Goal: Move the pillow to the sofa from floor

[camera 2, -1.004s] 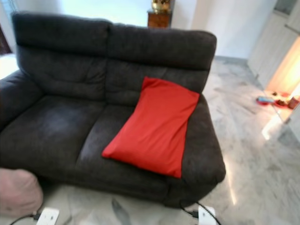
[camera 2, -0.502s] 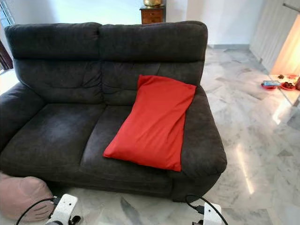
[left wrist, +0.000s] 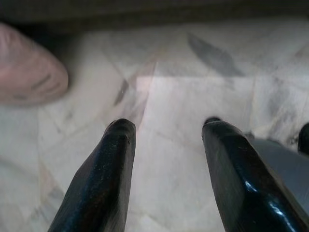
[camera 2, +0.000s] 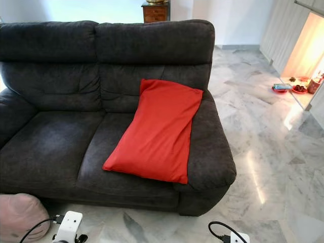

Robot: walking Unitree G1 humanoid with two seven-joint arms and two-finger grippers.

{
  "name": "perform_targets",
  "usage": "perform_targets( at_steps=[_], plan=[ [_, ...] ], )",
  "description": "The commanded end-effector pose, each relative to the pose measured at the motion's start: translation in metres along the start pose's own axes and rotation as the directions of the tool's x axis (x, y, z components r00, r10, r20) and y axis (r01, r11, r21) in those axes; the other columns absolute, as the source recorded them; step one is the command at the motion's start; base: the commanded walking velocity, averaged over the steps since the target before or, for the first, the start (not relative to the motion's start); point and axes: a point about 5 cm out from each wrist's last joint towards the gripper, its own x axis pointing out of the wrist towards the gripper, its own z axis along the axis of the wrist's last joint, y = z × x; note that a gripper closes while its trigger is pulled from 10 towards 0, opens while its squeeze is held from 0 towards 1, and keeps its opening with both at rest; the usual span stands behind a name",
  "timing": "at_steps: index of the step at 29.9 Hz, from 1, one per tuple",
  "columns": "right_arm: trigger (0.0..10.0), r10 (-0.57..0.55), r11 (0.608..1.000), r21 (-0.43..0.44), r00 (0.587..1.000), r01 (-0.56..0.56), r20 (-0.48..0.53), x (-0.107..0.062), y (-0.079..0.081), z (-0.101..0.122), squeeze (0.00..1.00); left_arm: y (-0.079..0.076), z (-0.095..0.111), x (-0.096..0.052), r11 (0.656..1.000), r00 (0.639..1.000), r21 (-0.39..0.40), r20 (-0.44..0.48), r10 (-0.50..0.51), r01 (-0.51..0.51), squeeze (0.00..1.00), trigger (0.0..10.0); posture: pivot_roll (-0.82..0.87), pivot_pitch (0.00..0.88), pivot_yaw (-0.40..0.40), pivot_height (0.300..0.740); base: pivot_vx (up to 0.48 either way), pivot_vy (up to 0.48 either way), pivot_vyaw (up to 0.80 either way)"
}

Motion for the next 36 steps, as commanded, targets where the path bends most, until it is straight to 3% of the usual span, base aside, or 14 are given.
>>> perform_targets(
  at_steps=[1, 10, 19, 36],
  plan=[
    [10.0, 0.011, 1.000, -0.003, 1.000, -0.011, 0.008, 0.0001, 0.0029, 0.0015, 0.00, 0.0096, -0.0074, -0.0020, 0.999, 0.999, -0.028, -0.026, 0.033, -0.034, 0.00, 10.0, -0.05, 0.000, 0.007, 0.740, 0.000, 0.000, 0.00],
    [10.0, 0.008, 1.000, 0.018, 1.000, -0.008, -0.001, -0.0002, 0.0040, -0.0006, 0.00, 0.0126, -0.0173, -0.0048, 0.998, 0.998, -0.051, -0.044, 0.042, -0.045, 0.00, 10.0, -0.04, 0.000, -0.001, 0.740, 0.000, 0.000, 0.00],
    [10.0, 0.010, 0.999, 0.036, 1.000, -0.010, -0.002, -0.0005, 0.0056, -0.0019, 0.00, 0.0139, -0.0115, -0.0036, 0.996, 0.999, -0.074, -0.025, 0.048, -0.050, 0.00, 10.0, -0.03, 0.000, -0.005, 0.740, 0.000, 0.000, 0.00],
    [10.0, 0.031, 0.999, 0.034, 0.999, -0.030, -0.012, -0.0005, 0.0103, -0.0027, 0.00, 0.0133, -0.0112, -0.0037, 0.996, 0.999, -0.077, -0.019, 0.047, -0.048, 0.00, 10.0, -0.02, 0.000, -0.008, 0.740, 0.000, 0.335, 0.00]
  ],
)
